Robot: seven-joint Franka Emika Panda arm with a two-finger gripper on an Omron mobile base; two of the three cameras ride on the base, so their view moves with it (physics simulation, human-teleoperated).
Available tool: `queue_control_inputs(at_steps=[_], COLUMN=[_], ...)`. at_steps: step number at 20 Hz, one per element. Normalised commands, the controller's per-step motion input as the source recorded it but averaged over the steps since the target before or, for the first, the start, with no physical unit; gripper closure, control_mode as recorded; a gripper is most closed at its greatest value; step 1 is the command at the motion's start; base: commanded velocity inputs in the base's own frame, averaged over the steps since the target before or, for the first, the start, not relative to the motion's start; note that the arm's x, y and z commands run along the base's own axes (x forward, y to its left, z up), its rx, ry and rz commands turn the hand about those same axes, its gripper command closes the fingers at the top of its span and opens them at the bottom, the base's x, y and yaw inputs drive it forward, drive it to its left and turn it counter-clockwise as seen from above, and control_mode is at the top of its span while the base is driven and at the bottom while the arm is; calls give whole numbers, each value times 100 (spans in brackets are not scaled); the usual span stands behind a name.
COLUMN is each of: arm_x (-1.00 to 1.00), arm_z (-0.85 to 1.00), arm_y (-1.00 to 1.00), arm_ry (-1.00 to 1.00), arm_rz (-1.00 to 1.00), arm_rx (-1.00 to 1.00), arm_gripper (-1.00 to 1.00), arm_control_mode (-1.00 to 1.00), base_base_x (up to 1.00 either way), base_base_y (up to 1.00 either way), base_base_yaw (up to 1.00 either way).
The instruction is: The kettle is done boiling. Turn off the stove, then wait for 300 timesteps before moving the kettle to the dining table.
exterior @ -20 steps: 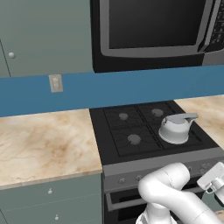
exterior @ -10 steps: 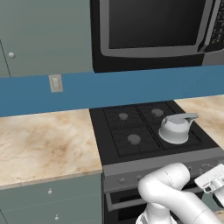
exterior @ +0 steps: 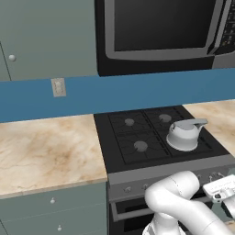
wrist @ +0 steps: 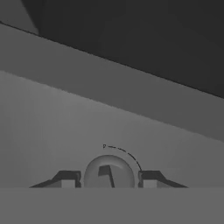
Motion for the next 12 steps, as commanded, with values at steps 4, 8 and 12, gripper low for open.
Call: queue_control_inputs(at_steps=[4, 8, 12], arm_x=[0, 1, 0], arm_z=[0, -3, -6], arm_y=[0, 0, 0], arm_ry=[4, 3, 5], arm_rz=[0, 0, 0], arm_rx=[35, 34, 30], arm_gripper=[100, 100, 100], arm_control_mode=[-100, -100, -100], base_base_x=[0, 0, 0], base_base_y=[0, 0, 0], base_base_yaw=[0, 0, 0])
